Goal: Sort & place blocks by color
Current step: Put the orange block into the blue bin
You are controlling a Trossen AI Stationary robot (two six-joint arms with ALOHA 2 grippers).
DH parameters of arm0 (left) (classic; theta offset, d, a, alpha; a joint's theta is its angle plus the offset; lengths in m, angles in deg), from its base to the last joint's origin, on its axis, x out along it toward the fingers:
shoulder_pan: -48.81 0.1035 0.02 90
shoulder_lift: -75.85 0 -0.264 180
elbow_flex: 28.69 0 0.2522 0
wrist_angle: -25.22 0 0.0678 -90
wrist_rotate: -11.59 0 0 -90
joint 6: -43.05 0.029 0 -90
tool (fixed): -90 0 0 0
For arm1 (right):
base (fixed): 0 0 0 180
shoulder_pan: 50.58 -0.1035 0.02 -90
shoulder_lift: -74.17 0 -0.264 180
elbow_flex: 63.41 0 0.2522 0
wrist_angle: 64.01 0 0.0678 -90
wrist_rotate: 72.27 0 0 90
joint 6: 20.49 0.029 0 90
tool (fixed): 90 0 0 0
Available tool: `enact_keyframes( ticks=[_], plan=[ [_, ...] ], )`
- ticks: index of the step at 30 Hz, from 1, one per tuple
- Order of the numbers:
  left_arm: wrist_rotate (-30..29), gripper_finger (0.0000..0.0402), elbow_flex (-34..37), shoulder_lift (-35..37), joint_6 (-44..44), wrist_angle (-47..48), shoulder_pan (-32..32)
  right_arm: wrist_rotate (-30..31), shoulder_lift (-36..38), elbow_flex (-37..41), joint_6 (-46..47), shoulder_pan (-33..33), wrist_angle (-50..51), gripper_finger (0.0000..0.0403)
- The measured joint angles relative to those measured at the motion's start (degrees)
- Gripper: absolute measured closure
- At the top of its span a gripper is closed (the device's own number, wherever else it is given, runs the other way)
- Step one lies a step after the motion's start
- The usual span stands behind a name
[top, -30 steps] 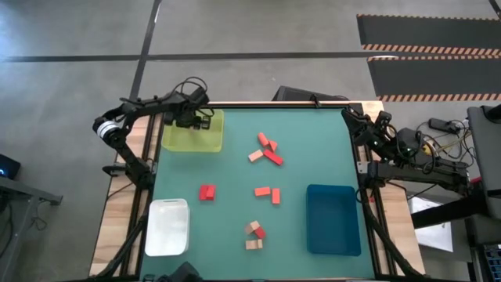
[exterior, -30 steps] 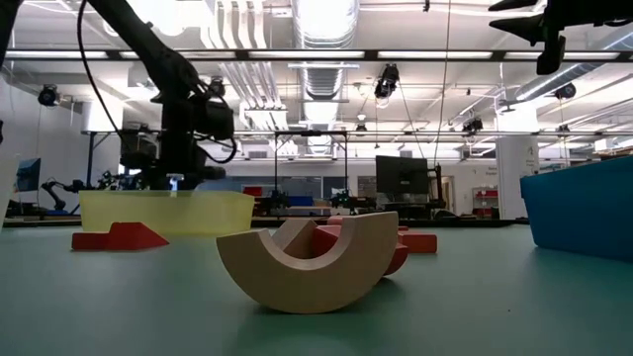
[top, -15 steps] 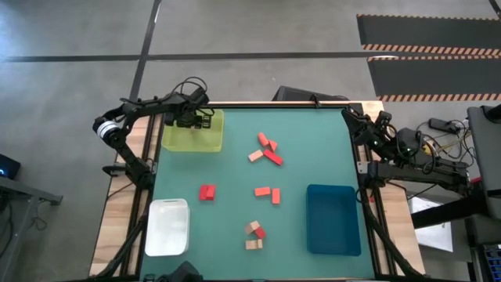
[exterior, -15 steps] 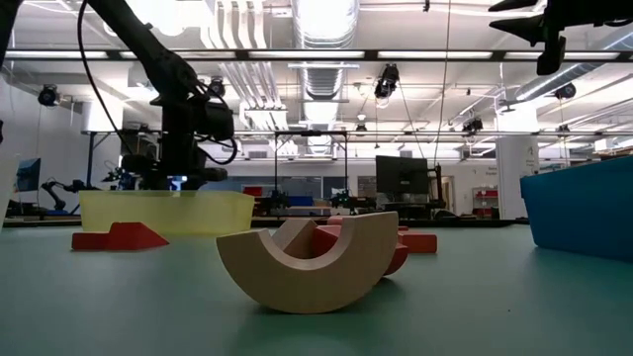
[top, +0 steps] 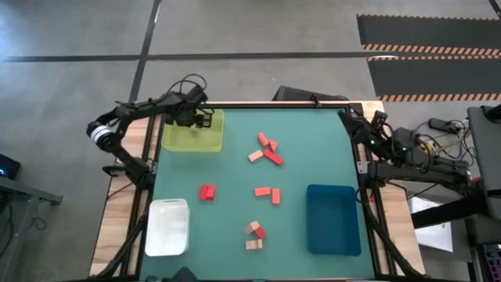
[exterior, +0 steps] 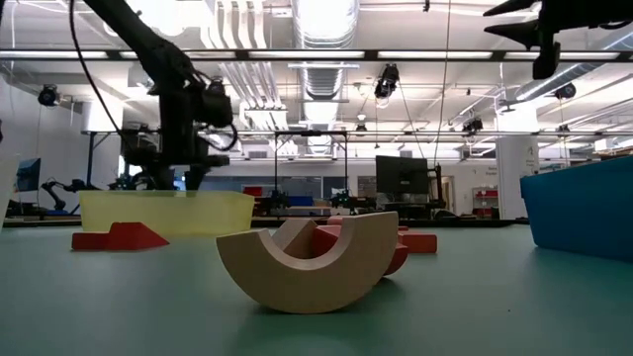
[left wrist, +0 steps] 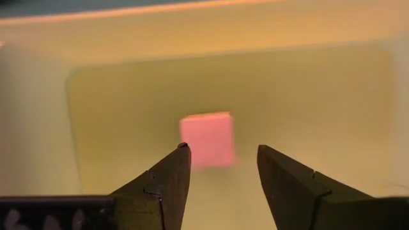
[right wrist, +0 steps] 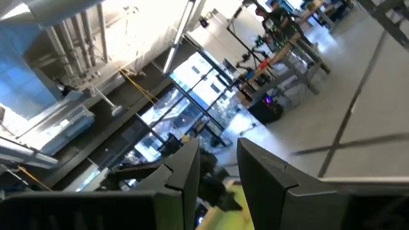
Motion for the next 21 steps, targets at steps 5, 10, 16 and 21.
enact_keyframes(
  ticks=[5, 10, 16, 21],
  plan=[
    [0.1, 0.0237, 0.0, 7.9, 1.2, 0.0, -3.0, 0.0, -5.8, 0.0, 5.1, 0.0, 0.0, 0.0307],
    [1.5, 0.0237, 0.0, 16.5, 1.1, -0.3, -7.2, -0.7, -12.0, 0.0, 9.3, 0.0, -1.5, 0.0307],
    [2.1, 0.0237, -0.1, 25.0, 1.1, -1.6, -12.7, -1.1, -18.4, 0.0, 11.0, 0.0, -6.9, 0.0307],
    [2.1, 0.0237, -0.1, 29.0, 1.1, -5.0, -16.2, -2.1, -22.9, -1.5, 12.1, 0.0, -8.3, 0.0307]
  ],
)
